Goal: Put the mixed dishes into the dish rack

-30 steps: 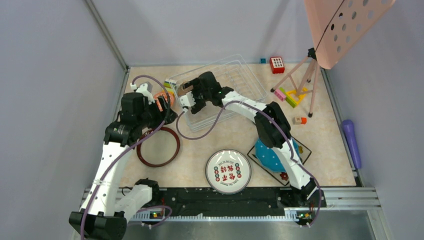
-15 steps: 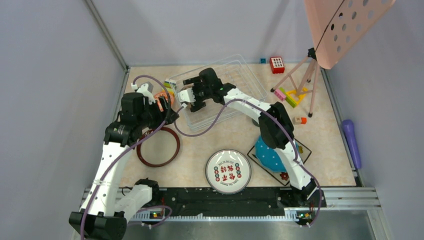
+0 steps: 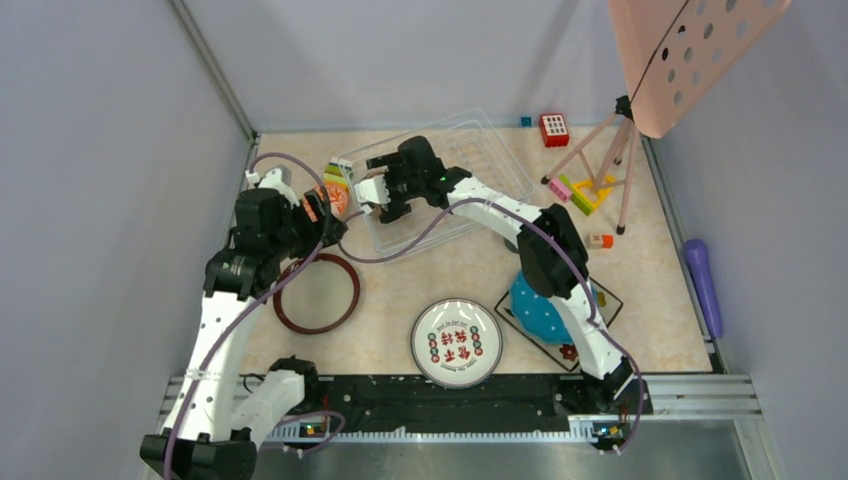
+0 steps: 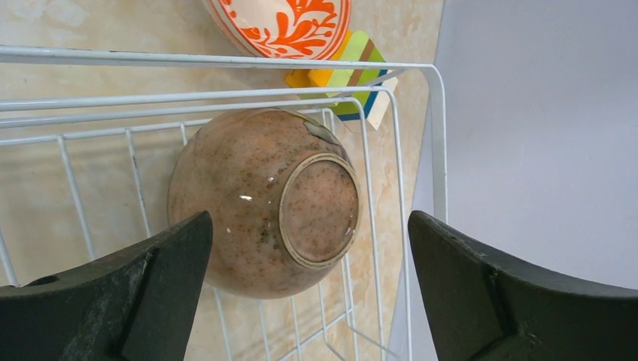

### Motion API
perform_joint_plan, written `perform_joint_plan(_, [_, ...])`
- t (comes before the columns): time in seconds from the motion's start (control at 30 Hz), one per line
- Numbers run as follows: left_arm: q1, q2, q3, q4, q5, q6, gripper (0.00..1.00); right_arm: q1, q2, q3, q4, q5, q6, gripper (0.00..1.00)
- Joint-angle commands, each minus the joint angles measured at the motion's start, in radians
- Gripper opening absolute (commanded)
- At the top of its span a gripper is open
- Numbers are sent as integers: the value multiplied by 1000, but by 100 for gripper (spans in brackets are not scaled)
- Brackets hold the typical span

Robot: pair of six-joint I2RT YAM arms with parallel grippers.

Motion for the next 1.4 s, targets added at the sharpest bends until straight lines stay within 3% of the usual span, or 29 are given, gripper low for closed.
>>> perform_joint_plan(0.0, [68,-20,-9,8,-185,-22,73,-13,-9,9,78,-22,1,98])
perform_joint_plan(0.2, [115,22,-21,-5,-201,-81,79,-17,39,56,94,-17,-16,98])
perform_joint_plan(0.47, [115,56,-52,79,-5,-55,77,-21,89,97,184,-26,6,98])
perform_joint_plan(0.73, [116,50,-34,81,-44,-76,79,-22,51,99,263,-60,73,98])
perform_joint_plan(0.83, [115,43,-32,69,-67,-79,79,-21,-27,14,304,-81,116,98])
perform_joint_plan(1.0, [115,25,-38,72,-42,-81,79,-20,-216,-178,452,-78,272,98])
perform_joint_plan(1.17, [115,-14,-64,69,-58,-104,79,-21,-451,-423,652,57,531,97])
perform_joint_plan(1.23, [116,-36,-86,70,-52,-109,78,-19,-533,-484,635,141,652,95])
perform_joint_plan(1.37, [116,-69,-145,87,23,-102,78,10,-662,-515,442,430,966,91])
